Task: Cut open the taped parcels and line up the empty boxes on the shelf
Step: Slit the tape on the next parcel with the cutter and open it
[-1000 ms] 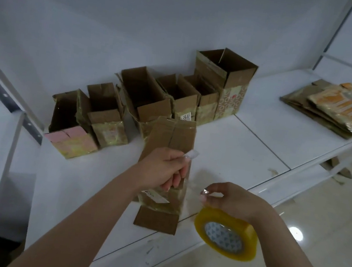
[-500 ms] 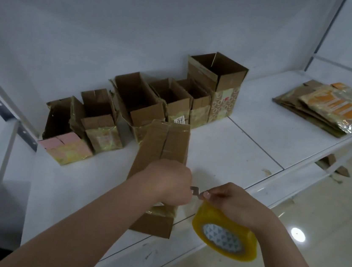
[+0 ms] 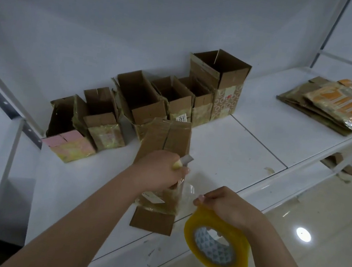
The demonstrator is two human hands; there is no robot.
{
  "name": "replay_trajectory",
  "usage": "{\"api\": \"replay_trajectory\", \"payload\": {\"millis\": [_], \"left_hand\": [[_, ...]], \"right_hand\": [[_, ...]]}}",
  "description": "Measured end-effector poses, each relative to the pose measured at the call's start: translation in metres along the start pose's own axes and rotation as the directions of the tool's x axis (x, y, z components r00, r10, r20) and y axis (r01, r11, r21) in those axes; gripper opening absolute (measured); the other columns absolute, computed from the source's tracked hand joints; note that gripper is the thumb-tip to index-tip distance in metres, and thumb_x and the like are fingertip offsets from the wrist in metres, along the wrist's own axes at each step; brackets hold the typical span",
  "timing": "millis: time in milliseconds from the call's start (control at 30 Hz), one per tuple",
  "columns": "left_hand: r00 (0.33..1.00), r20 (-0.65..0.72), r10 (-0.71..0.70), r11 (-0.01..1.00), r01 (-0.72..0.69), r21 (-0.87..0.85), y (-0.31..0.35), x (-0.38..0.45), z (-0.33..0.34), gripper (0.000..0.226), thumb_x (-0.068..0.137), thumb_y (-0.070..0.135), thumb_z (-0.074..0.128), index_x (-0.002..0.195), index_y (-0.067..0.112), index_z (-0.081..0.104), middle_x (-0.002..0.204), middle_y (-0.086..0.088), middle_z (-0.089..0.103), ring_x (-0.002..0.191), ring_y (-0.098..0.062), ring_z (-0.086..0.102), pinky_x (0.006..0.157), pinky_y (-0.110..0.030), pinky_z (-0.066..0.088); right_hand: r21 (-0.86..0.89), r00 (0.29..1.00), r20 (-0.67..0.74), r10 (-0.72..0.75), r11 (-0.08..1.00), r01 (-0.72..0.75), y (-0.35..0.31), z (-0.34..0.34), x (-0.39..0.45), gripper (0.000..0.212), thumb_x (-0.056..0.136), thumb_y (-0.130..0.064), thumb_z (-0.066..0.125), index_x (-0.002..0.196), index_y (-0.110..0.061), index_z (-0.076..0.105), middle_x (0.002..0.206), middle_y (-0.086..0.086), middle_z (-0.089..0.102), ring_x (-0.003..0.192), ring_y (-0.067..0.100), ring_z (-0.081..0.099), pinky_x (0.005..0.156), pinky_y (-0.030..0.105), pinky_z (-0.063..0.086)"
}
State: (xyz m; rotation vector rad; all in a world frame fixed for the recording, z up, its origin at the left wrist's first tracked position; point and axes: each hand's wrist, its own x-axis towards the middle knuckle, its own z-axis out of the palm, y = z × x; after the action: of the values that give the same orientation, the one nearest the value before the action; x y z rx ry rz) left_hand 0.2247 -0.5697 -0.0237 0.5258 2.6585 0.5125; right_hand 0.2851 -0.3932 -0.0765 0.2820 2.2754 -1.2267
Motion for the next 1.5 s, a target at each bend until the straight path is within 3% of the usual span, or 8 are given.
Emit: {"api": "replay_trajectory", "payload": {"millis": [167,433,633,767,900,1133,1333,1500], "left_hand": [[0.993,-0.122,-0.009,0.989,0.027,0.145,0.004,-0.004,0.009,0.025,0.088,0.039,0.066,0.076,0.025,0.05,0.073,0.006,0.055,0.068,-0.009,0.054,0.054,-0.023,0.034],[0.981,-0.19,-0.024,0.931,0.092,0.354,0.021,-0.002,0.021,0.018,0.09,0.022,0.062,0.103,0.016,0.051,0.091,0.001,0.047,0.077,-0.018,0.049,0.062,-0.028,0.037],[0.954,-0.273,-0.12,0.984,0.077,-0.163,0.019,0.001,-0.001,0.024,0.089,0.048,0.063,0.091,0.024,0.06,0.083,0.008,0.06,0.079,-0.011,0.06,0.067,-0.028,0.049],[0.83,-0.536,-0.156,0.983,0.183,-0.002,0.026,0.014,-0.003,0.062,0.086,0.064,0.057,0.133,0.024,0.051,0.123,-0.004,0.055,0.102,-0.023,0.062,0.078,-0.033,0.049],[0.915,-0.33,-0.231,0.908,0.325,0.266,0.02,0.025,0.007,0.072,0.087,0.063,0.056,0.141,0.017,0.042,0.158,-0.012,0.023,0.115,-0.03,0.058,0.076,-0.033,0.046],[0.996,0.053,0.07,0.971,-0.08,0.227,-0.008,-0.004,-0.02,0.079,0.087,0.032,0.072,0.152,0.032,0.027,0.161,0.014,0.018,0.144,-0.014,0.027,0.113,-0.033,0.031],[0.945,-0.327,-0.018,0.989,0.065,0.132,0.026,0.004,0.0,0.08,0.079,0.078,0.05,0.139,0.026,0.046,0.135,0.003,0.055,0.119,-0.02,0.056,0.091,-0.038,0.051],[0.947,-0.298,-0.118,0.958,0.188,0.217,0.063,0.031,0.033,0.089,0.087,0.074,0.042,0.147,0.008,0.033,0.162,-0.018,0.012,0.114,-0.033,0.059,0.071,-0.033,0.045]], "right_hand": [[-0.069,0.995,0.03,0.092,0.994,-0.09,0.017,0.003,0.003,0.037,0.095,-0.033,0.057,0.111,0.0,0.067,0.095,0.016,0.069,0.086,0.031,0.068,0.088,0.046,0.054],[0.035,0.996,-0.079,0.042,0.999,-0.04,0.009,-0.018,-0.009,0.027,0.099,-0.032,0.055,0.089,-0.011,0.069,0.109,0.008,0.069,0.096,0.025,0.065,0.093,0.043,0.052],[0.063,0.992,-0.128,0.02,0.998,-0.012,0.01,-0.027,-0.014,0.029,0.098,-0.038,0.055,0.101,-0.017,0.075,0.102,0.004,0.071,0.089,0.022,0.067,0.088,0.041,0.056],[0.052,0.988,-0.157,-0.007,0.999,0.016,0.007,-0.031,-0.011,0.028,0.097,-0.042,0.053,0.102,-0.027,0.076,0.105,-0.001,0.071,0.092,0.02,0.067,0.088,0.043,0.057],[0.093,0.983,-0.182,-0.005,0.995,0.023,0.007,-0.034,-0.008,0.024,0.098,-0.04,0.054,0.099,-0.032,0.076,0.104,0.001,0.071,0.091,0.024,0.068,0.088,0.044,0.057],[0.132,0.974,-0.225,0.036,0.991,-0.006,0.015,-0.052,-0.013,0.026,0.1,-0.035,0.053,0.095,-0.024,0.077,0.086,0.005,0.075,0.076,0.023,0.072,0.069,0.035,0.059],[0.131,0.965,-0.249,0.08,0.99,-0.048,0.021,-0.064,-0.014,0.022,0.098,-0.033,0.056,0.104,-0.02,0.074,0.093,0.007,0.069,0.082,0.029,0.068,0.08,0.045,0.058],[0.144,0.956,-0.283,0.081,0.989,-0.041,0.02,-0.062,-0.013,0.025,0.1,-0.035,0.053,0.11,-0.023,0.072,0.097,0.004,0.067,0.084,0.029,0.067,0.085,0.048,0.058]]}}
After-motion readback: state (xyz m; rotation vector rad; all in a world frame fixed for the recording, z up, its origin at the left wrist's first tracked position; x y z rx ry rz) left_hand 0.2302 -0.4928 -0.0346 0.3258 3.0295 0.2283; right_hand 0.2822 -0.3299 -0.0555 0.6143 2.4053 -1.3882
